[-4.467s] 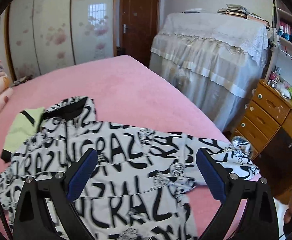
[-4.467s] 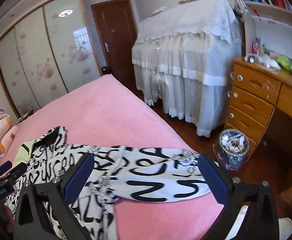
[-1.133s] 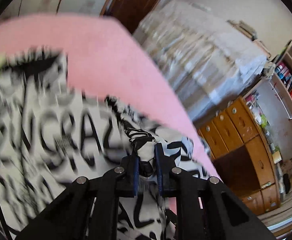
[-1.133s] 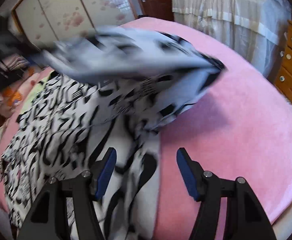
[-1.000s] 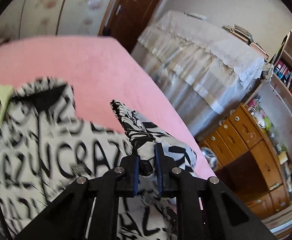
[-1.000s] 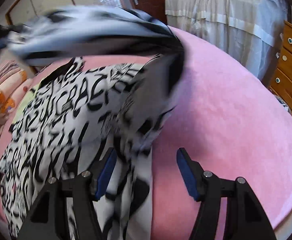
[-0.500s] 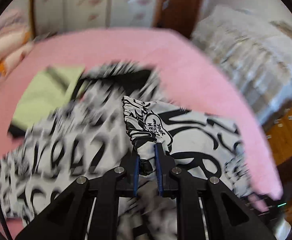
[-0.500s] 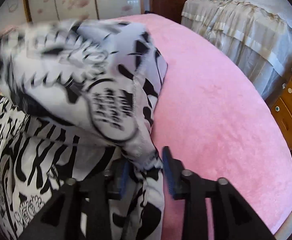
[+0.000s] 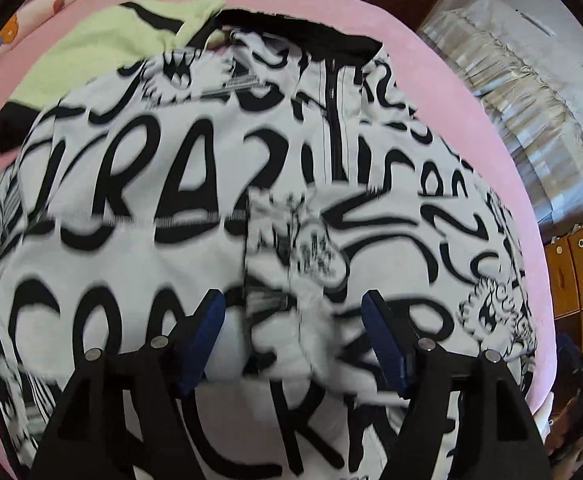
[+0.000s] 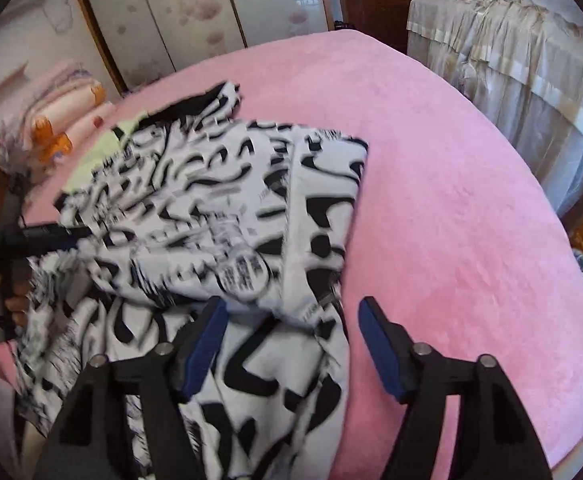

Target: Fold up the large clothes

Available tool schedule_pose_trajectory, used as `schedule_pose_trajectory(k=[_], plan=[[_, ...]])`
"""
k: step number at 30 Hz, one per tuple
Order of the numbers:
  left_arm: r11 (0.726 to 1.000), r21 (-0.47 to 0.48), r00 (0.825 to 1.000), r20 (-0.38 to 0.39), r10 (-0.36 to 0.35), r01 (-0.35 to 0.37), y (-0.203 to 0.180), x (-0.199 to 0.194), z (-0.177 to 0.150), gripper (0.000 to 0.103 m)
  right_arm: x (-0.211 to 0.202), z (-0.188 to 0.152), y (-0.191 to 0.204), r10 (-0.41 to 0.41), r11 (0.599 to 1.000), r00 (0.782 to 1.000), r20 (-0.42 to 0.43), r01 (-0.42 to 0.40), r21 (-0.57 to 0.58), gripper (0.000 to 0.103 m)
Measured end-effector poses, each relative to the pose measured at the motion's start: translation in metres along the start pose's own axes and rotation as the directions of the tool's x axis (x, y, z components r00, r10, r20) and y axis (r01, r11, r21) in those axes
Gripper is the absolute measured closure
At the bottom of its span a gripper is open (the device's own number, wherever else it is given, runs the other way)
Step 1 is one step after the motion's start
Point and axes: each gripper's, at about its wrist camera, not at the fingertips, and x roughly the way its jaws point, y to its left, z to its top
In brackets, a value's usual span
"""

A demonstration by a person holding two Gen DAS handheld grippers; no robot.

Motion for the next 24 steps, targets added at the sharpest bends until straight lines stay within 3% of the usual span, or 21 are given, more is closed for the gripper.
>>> schedule_pose_trajectory(k=[6, 9, 11, 13, 15, 17, 19, 21, 24], plan=[[0.999, -0.012, 0.996, -0.074, -0.048, 0.047, 0.005, 0.035, 0.023, 0.034, 0.046, 0.062, -0.028, -0.016, 0.989, 1.0, -0.021, 0.019, 0.147, 0.025], [0.999, 0.018, 0.997, -0.068, -0.045, 0.046, 0.0, 0.048, 0.03, 0.054, 0.084, 0.091, -0.043, -0.036, 0.981, 0.997, -0.069, 0.048, 0.188, 0.025], [0.999, 0.038, 0.998, -0.057, -0.021, 0.024, -0.002, 0.052, 0.033, 0.082, 0.105, 0.102, -0.048, -0.054, 0.979, 0.994, -0.094, 0.071, 0.191, 0.025], [0.999, 0.037, 0.999, -0.052, -0.014, 0.016, -0.002, 0.051, 0.038, 0.091, 0.132, 0.11, -0.052, -0.052, 0.978, 0.988, -0.142, 0.08, 0.194, 0.025], [0.998, 0.057, 1.0, -0.028, -0.001, 0.003, -0.005, 0.046, 0.044, 0.095, 0.151, 0.109, -0.053, -0.055, 0.978, 0.978, -0.2, 0.093, 0.185, 0.044], [0.993, 0.109, 0.999, 0.017, 0.034, -0.035, -0.014, 0.04, 0.049, 0.096, 0.159, 0.108, -0.046, -0.09, 0.985, 0.972, -0.216, 0.119, 0.123, 0.095], [0.988, 0.135, 0.996, 0.069, 0.063, -0.072, -0.019, 0.033, 0.053, 0.097, 0.149, 0.11, -0.034, -0.165, 0.983, 0.974, -0.158, 0.176, 0.054, 0.099], [0.985, 0.125, 0.988, 0.107, 0.108, -0.121, -0.021, 0.033, 0.056, 0.097, 0.139, 0.11, -0.03, -0.186, 0.981, 0.98, -0.073, 0.19, 0.043, 0.099], [0.98, 0.099, 0.984, 0.057, 0.17, -0.175, -0.013, 0.051, 0.053, 0.097, 0.16, 0.101, -0.031, -0.236, 0.97, 0.964, -0.123, 0.24, 0.024, 0.095]])
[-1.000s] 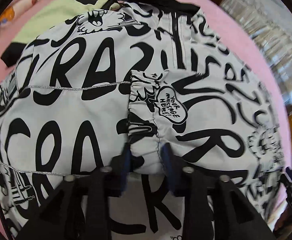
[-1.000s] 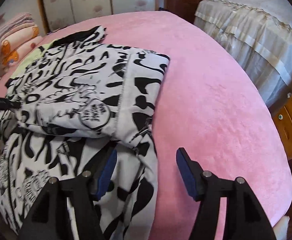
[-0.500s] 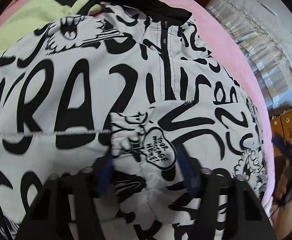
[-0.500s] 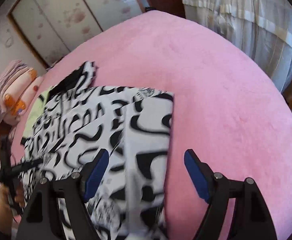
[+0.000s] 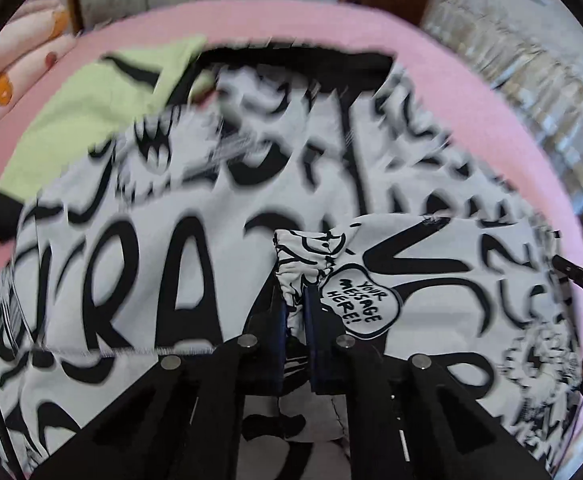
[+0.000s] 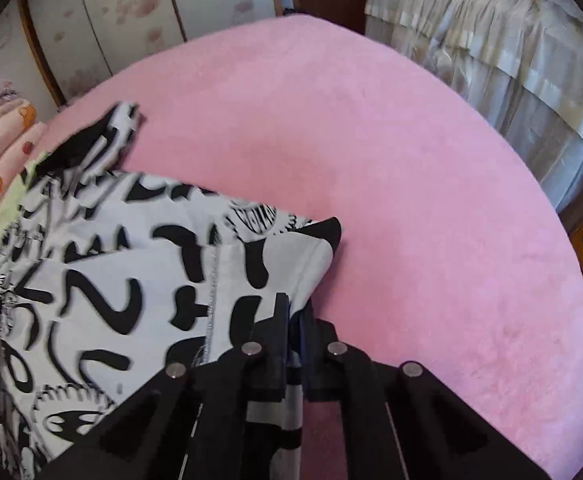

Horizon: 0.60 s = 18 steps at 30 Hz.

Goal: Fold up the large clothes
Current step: 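Lay the sleeve across the jacket body and open the left gripper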

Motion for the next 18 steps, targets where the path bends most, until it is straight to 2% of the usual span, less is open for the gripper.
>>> schedule_pose_trajectory(k=[1, 3, 5, 7, 9, 11, 12, 16, 18], plan=[[1.0, 0.004, 1.0, -0.003, 0.015, -0.015, 0.0, 0.003, -0.003, 0.096, 0.002, -0.001, 0.002, -0.013, 1.0, 1.0, -0.01, 0.012, -0.012, 0.094], [0.999, 0.012, 0.999, 0.014, 0.033, -0.033, -0.001, 0.0, -0.007, 0.096, -0.008, 0.0, 0.003, -0.025, 1.0, 0.999, -0.025, 0.025, -0.011, 0.083], [1.0, 0.008, 1.0, 0.02, 0.019, -0.019, 0.003, -0.009, -0.009, 0.095, -0.021, -0.002, 0.0, 0.02, 1.0, 0.999, -0.031, -0.019, 0.008, 0.065], [1.0, 0.001, 1.0, 0.009, 0.002, -0.002, 0.008, -0.018, -0.013, 0.092, -0.043, -0.012, -0.008, 0.078, 0.997, 0.997, -0.016, -0.077, 0.031, 0.055], [1.0, -0.001, 1.0, -0.003, 0.002, -0.002, 0.011, -0.033, -0.02, 0.088, -0.062, -0.028, -0.012, 0.111, 0.993, 0.994, -0.01, -0.111, 0.035, 0.049], [1.0, 0.004, 1.0, -0.002, -0.012, 0.012, 0.014, -0.044, -0.031, 0.065, -0.077, -0.049, -0.012, 0.131, 0.991, 0.991, -0.009, -0.131, 0.026, 0.047], [1.0, 0.001, 1.0, -0.001, -0.019, 0.019, 0.016, -0.048, -0.036, 0.06, -0.086, -0.064, -0.011, 0.133, 0.991, 0.991, -0.015, -0.132, 0.012, 0.047], [0.997, -0.026, 0.997, 0.008, -0.078, 0.078, 0.017, -0.064, -0.059, 0.058, -0.112, -0.117, 0.004, 0.097, 0.992, 0.995, -0.013, -0.098, -0.079, 0.047], [0.995, -0.024, 0.995, 0.009, -0.096, 0.096, 0.013, -0.064, -0.066, 0.058, -0.12, -0.133, 0.015, 0.068, 0.988, 0.998, 0.003, -0.066, -0.137, 0.047]])
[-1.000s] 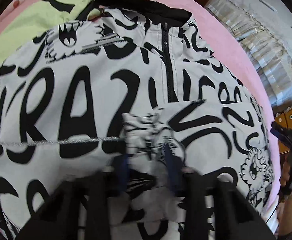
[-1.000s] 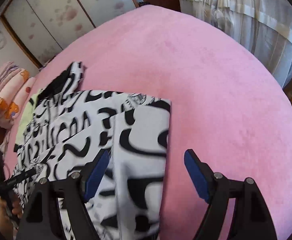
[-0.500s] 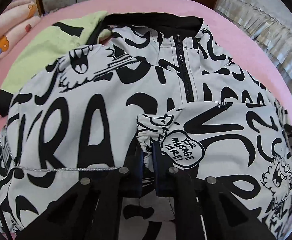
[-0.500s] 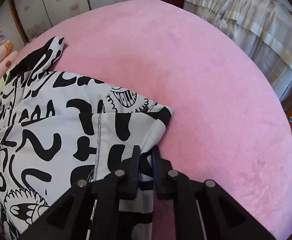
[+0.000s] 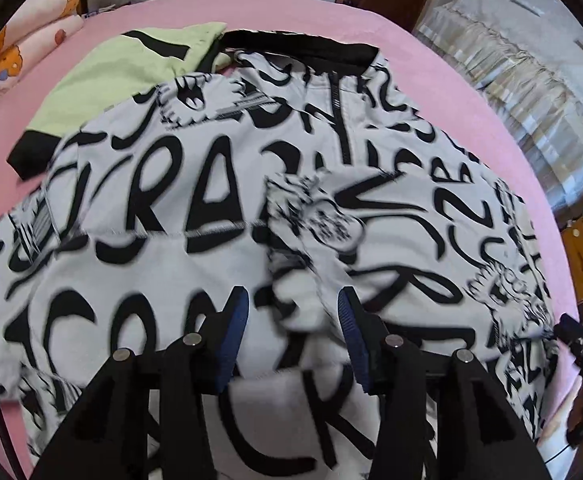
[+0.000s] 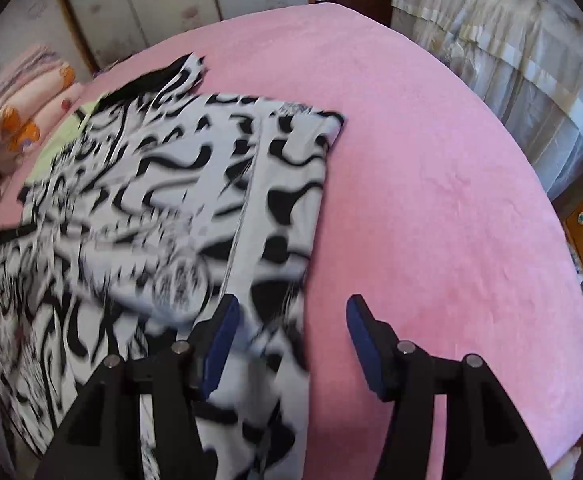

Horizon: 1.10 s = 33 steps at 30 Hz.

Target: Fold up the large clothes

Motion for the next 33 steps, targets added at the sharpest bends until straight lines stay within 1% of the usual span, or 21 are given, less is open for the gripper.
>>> schedule_pose_trajectory(k=[1, 2, 3, 5, 6, 7, 8, 9, 10, 12, 15, 16, 18, 19, 20, 21, 23, 24, 28, 31, 33], plan=[[1.0, 0.007, 1.0, -0.004, -0.002, 0.002, -0.003, 0.003, -0.003, 0.061, 0.0, -0.004, 0.007, -0.019, 0.999, 1.0, 0.001, 0.019, -0.035, 0.047], [1.0, 0.009, 1.0, -0.01, 0.004, -0.004, -0.006, 0.006, -0.005, 0.069, 0.003, -0.005, 0.011, -0.037, 0.997, 0.999, -0.003, 0.037, -0.063, 0.047], [1.0, -0.001, 1.0, -0.021, 0.011, -0.011, -0.008, 0.012, -0.006, 0.073, 0.009, -0.007, 0.019, -0.066, 0.993, 0.998, -0.01, 0.065, -0.096, 0.047], [0.999, -0.034, 1.0, -0.016, 0.027, -0.028, -0.007, 0.021, -0.005, 0.074, 0.019, -0.005, 0.025, -0.07, 0.99, 0.997, -0.016, 0.067, -0.123, 0.048], [0.998, -0.047, 0.999, -0.012, 0.033, -0.033, -0.006, 0.024, -0.004, 0.075, 0.022, -0.004, 0.028, -0.074, 0.989, 0.997, 0.001, 0.073, -0.128, 0.056], [0.997, -0.059, 0.999, -0.013, 0.045, -0.046, -0.005, 0.027, -0.004, 0.081, 0.024, -0.004, 0.027, -0.118, 0.986, 0.993, 0.007, 0.118, -0.118, 0.084], [0.995, -0.066, 0.997, -0.02, 0.069, -0.07, -0.003, 0.031, -0.004, 0.089, 0.024, -0.005, 0.022, -0.111, 0.989, 0.994, 0.005, 0.111, -0.097, 0.085], [0.995, -0.068, 0.997, -0.035, 0.073, -0.076, -0.001, 0.035, -0.005, 0.089, 0.022, -0.007, 0.011, -0.077, 0.996, 0.997, 0.016, 0.078, -0.043, 0.085], [0.995, -0.067, 0.996, -0.051, 0.075, -0.079, 0.0, 0.04, -0.007, 0.089, 0.025, -0.011, 0.002, -0.066, 0.998, 0.998, 0.014, 0.066, -0.012, 0.085], [0.994, -0.054, 0.994, -0.063, 0.09, -0.093, 0.001, 0.044, -0.011, 0.089, 0.039, -0.022, -0.004, -0.103, 0.995, 0.994, -0.033, 0.103, -0.012, 0.085], [0.994, -0.044, 0.994, -0.064, 0.093, -0.096, 0.0, 0.037, -0.011, 0.089, 0.033, -0.026, -0.009, -0.081, 0.996, 0.996, -0.047, 0.083, 0.032, 0.083], [0.994, -0.044, 0.993, -0.065, 0.094, -0.097, 0.001, 0.033, -0.012, 0.089, 0.026, -0.023, -0.012, -0.063, 0.996, 0.997, -0.051, 0.066, 0.059, 0.079], [0.995, -0.032, 0.994, -0.044, 0.097, -0.098, -0.003, 0.02, -0.014, 0.085, 0.009, -0.02, -0.014, -0.024, 0.995, 1.0, -0.016, 0.025, 0.092, 0.074], [0.995, -0.024, 0.995, -0.029, 0.098, -0.099, -0.005, 0.015, -0.015, 0.081, -0.001, -0.017, -0.012, -0.013, 0.995, 1.0, 0.015, 0.011, 0.098, 0.071], [0.995, -0.014, 0.995, -0.011, 0.1, -0.1, -0.009, 0.007, -0.016, 0.074, -0.007, -0.015, -0.01, -0.012, 0.995, 0.999, 0.035, 0.009, 0.098, 0.07], [0.995, -0.002, 0.995, 0.013, 0.1, -0.1, -0.015, -0.001, -0.018, 0.071, -0.014, -0.012, -0.005, -0.016, 0.996, 0.998, 0.061, 0.01, 0.091, 0.07], [0.995, 0.02, 0.994, 0.048, 0.098, -0.099, -0.027, -0.009, -0.021, 0.053, -0.019, -0.005, 0.008, -0.023, 0.997, 0.997, 0.079, 0.017, 0.071, 0.07], [0.995, 0.03, 0.994, 0.067, 0.091, -0.093, -0.034, -0.011, -0.021, 0.05, -0.018, 0.0, 0.017, -0.022, 0.998, 0.997, 0.079, 0.017, 0.056, 0.07], [0.997, 0.058, 0.994, 0.094, 0.046, -0.052, -0.062, -0.007, -0.019, 0.049, 0.0, 0.013, 0.064, 0.046, 0.999, 0.997, 0.063, -0.046, -0.006, 0.07], [0.999, 0.036, 0.996, 0.087, -0.032, 0.029, -0.079, 0.006, -0.016, 0.049, 0.013, 0.018, 0.103, 0.096, 0.994, 0.993, 0.066, -0.092, -0.066, 0.07], [0.999, 0.025, 0.996, 0.077, -0.048, 0.046, -0.086, 0.019, -0.017, 0.05, 0.025, 0.018, 0.125, 0.117, 0.989, 0.991, 0.057, -0.111, -0.097, 0.07]])
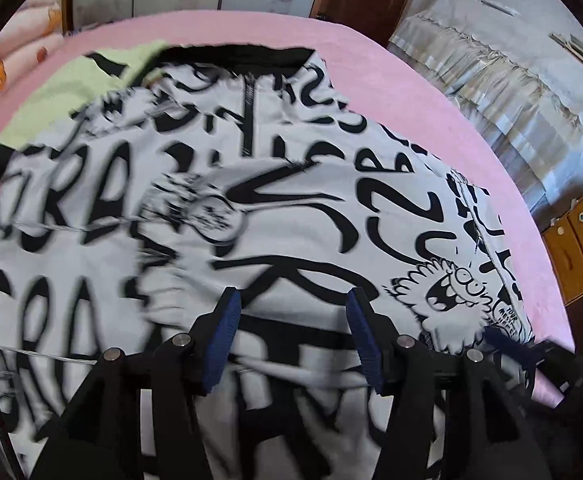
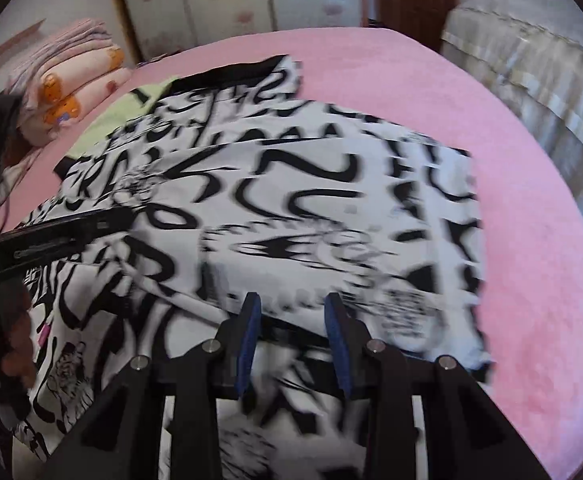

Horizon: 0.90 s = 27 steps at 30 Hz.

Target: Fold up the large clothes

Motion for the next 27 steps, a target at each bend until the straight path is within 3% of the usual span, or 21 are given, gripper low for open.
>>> schedule_pose_trajectory(k=[3, 8, 10, 13, 21, 27], plan=[[1.0, 0.006, 0.998, -0.054, 0.025, -0.024, -0.005, 0.027, -0.008, 0.054, 0.027, -0.001, 0.008, -0.03, 0.999, 0.998, -0.048, 0.029, -0.032, 0.07], [0.997, 0.055, 0.997, -0.046, 0.062, -0.059, -0.002, 0.039, -0.01, 0.056, 0.033, -0.004, -0.051, -0.131, 0.987, 0.988, -0.078, 0.138, 0.081, 0.103], [0.996, 0.055, 0.997, -0.047, 0.068, -0.065, 0.005, 0.041, -0.007, 0.062, 0.028, -0.011, -0.086, -0.186, 0.973, 0.979, -0.085, 0.196, 0.124, 0.103], [0.998, 0.047, 0.997, -0.052, 0.053, -0.051, 0.016, 0.042, -0.003, 0.065, 0.021, -0.019, -0.11, -0.121, 0.977, 0.989, -0.086, 0.134, 0.164, 0.103], [0.994, 0.071, 0.995, -0.053, 0.088, -0.084, 0.014, 0.038, -0.003, 0.064, 0.021, -0.018, -0.092, -0.193, 0.971, 0.977, -0.094, 0.204, 0.123, 0.103], [0.995, 0.053, 0.994, -0.054, 0.09, -0.087, 0.012, 0.022, -0.007, 0.053, 0.003, -0.016, -0.088, -0.17, 0.973, 0.98, -0.102, 0.184, 0.139, 0.099]])
